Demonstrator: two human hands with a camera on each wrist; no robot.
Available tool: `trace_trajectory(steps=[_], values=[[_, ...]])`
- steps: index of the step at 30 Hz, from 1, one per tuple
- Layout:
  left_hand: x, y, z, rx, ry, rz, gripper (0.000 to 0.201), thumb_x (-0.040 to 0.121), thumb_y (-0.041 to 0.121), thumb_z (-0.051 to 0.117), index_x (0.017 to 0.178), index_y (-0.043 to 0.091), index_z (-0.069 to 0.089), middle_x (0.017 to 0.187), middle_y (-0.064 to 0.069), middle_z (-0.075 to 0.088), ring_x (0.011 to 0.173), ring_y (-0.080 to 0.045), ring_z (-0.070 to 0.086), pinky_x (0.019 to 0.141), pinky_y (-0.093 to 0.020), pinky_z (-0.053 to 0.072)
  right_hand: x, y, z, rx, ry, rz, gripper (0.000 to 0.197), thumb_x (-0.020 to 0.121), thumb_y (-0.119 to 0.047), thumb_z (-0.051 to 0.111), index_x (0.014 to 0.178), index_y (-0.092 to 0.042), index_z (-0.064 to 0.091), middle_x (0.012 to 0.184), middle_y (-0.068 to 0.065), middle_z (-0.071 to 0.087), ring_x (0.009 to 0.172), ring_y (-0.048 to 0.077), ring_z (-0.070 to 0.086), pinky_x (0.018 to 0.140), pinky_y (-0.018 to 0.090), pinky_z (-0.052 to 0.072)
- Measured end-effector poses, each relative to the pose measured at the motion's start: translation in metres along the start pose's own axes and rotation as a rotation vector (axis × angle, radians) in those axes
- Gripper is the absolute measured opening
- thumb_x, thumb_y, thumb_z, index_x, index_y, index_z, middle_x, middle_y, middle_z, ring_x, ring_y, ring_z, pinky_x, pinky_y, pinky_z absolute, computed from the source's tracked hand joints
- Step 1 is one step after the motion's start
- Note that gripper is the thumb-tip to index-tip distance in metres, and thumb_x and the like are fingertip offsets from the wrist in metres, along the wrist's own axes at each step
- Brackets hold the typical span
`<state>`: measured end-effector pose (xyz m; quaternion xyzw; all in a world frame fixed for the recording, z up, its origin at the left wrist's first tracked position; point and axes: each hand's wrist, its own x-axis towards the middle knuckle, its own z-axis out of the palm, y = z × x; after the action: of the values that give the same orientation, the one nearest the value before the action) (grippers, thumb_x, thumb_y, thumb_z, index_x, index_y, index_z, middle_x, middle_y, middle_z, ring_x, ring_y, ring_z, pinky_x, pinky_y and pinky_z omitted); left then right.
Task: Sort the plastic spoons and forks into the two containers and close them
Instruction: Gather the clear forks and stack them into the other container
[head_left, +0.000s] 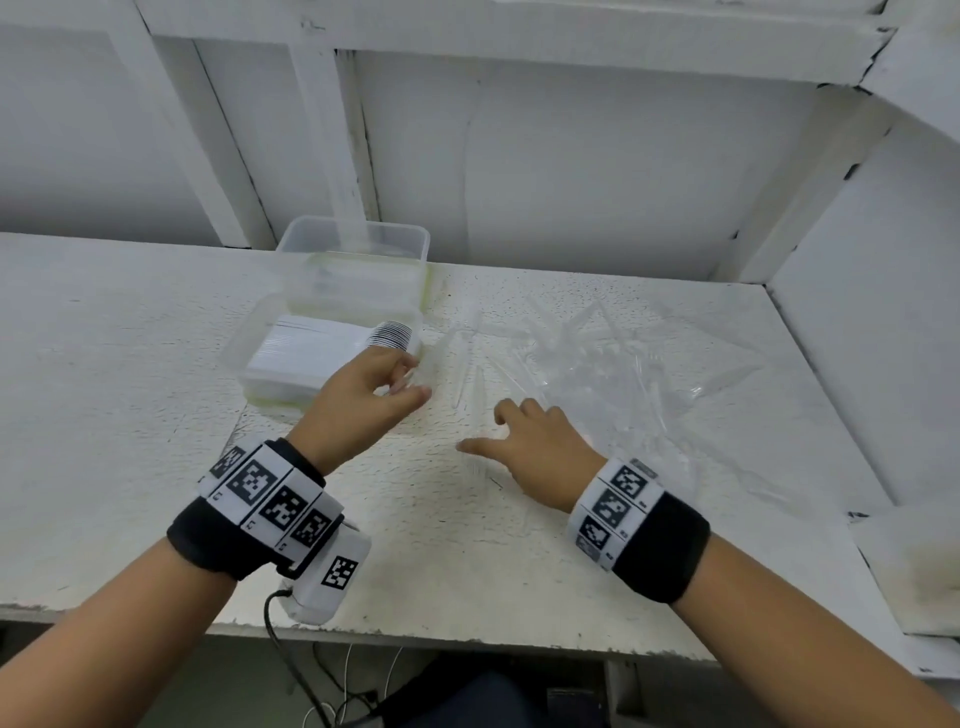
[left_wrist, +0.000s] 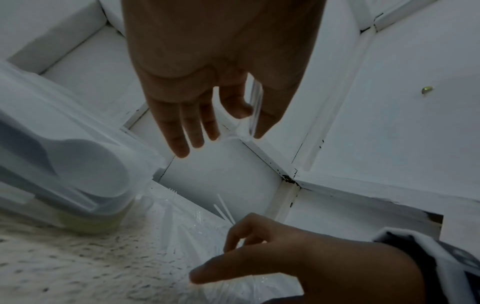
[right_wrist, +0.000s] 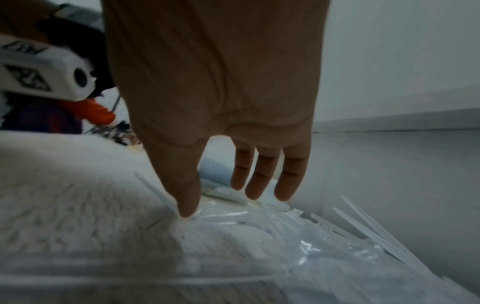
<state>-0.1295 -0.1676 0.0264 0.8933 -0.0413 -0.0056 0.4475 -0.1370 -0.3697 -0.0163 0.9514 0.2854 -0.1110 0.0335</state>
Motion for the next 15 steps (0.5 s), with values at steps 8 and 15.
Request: trace_trajectory(steps=[8,15], values=[[-0.007,-0.008,-0.006,-0.202,-0.231,0.018,0.030,0.083,0.017,0.064,0.084,-0.012,0.057,0.104,0.026,0.067,0.116,0.019,0.041,0.098,-0.016,0.025,0.018,-0.008,0.017,-0.094,0.020,-0.151,0.040,0.091,-0.006,0.047,0.127,-0.025,0.049,0.138,0.006,0.041,0.123,0.032,0.038,0.093,0.045,0.034],[0.002,-0.008,-0.002,-0.449,-0.218,0.005,0.065,0.059,0.090,0.042,0.062,0.028,0.063,0.081,0.015,0.066,0.094,-0.007,0.058,0.094,-0.030,0.037,0.006,0.005,0.020,0.219,0.452,-0.404,0.013,0.083,-0.020,0.059,0.086,-0.019,0.071,0.087,-0.003,0.069,0.081,0.024,0.065,0.061,0.032,0.052]])
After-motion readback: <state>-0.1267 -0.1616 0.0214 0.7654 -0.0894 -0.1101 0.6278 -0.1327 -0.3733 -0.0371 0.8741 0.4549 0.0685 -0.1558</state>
